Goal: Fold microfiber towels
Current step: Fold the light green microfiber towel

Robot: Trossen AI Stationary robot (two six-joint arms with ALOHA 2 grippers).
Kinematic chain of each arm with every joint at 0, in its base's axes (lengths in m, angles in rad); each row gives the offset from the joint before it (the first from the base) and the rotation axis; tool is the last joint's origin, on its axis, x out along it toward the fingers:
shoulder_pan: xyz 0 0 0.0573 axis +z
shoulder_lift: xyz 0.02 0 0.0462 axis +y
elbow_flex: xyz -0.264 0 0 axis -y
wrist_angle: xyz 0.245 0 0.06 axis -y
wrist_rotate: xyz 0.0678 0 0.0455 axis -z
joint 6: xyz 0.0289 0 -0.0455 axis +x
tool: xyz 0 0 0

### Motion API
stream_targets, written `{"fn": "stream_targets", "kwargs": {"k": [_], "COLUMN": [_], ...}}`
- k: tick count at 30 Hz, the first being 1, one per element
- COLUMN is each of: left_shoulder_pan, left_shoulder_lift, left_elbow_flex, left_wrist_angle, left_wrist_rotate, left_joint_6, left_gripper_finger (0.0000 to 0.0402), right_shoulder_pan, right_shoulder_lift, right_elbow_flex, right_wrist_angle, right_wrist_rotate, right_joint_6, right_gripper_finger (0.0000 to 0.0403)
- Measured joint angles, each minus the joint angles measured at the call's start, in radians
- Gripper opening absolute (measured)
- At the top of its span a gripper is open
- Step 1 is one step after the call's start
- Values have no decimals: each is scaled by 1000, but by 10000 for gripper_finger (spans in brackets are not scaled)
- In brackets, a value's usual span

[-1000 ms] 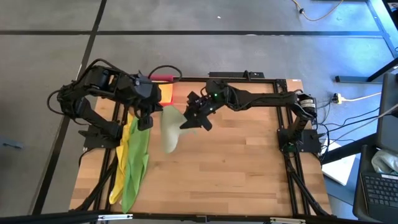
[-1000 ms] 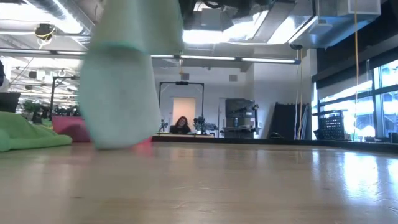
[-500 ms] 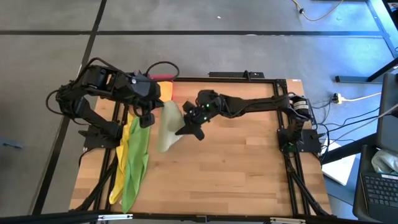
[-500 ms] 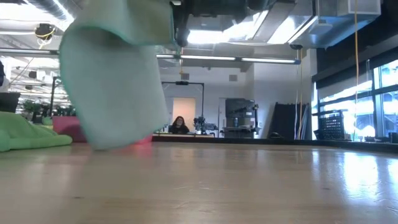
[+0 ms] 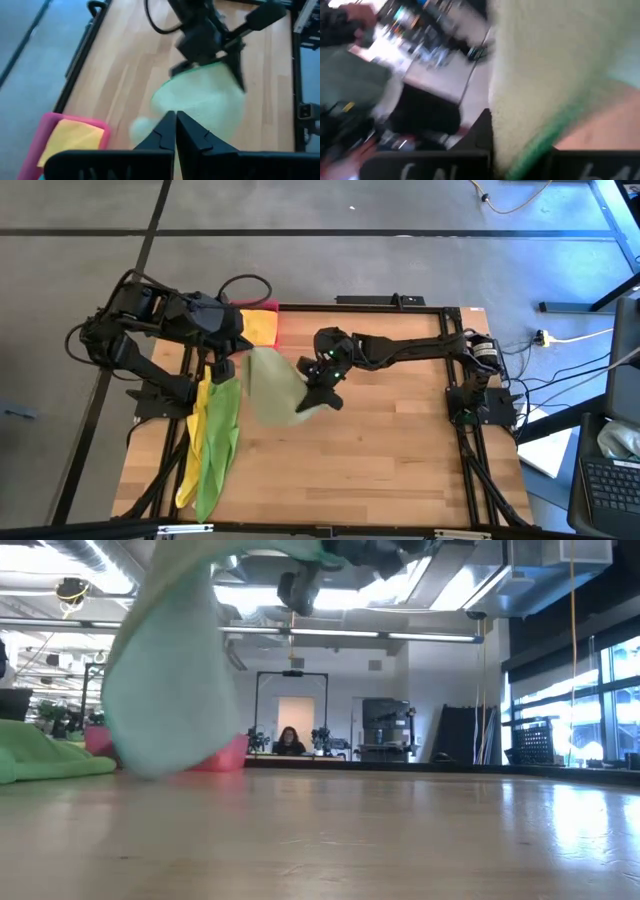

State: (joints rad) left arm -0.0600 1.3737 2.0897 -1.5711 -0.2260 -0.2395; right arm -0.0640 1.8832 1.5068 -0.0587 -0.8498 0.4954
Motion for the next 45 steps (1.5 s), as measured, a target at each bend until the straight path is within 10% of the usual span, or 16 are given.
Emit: {"fn": "stream_targets", "kwargs": {"k": [17, 38, 45], "left_shoulder_pan": [-27, 10, 153], "left_shoulder_lift": [29, 32, 30], "left_elbow_flex": [-47, -408, -486], "left_wrist_angle": [33, 504, 806], "left_wrist_rotate": [117, 189, 499], "left_joint_6": [-24, 18, 57], "left_gripper_finger": [0, 106, 128], "right_shoulder_pan": [-100, -145, -126], "right_shoulder_lift": [-2, -193, -226], "right_elbow_flex": [-2, -1, 128], "right_wrist_angle": [-46, -11, -139], "right_wrist_rotate": [-359, -351, -388], "right_joint_6": [-3, 158, 177], "right_gripper_finger": [14, 4, 5]}}
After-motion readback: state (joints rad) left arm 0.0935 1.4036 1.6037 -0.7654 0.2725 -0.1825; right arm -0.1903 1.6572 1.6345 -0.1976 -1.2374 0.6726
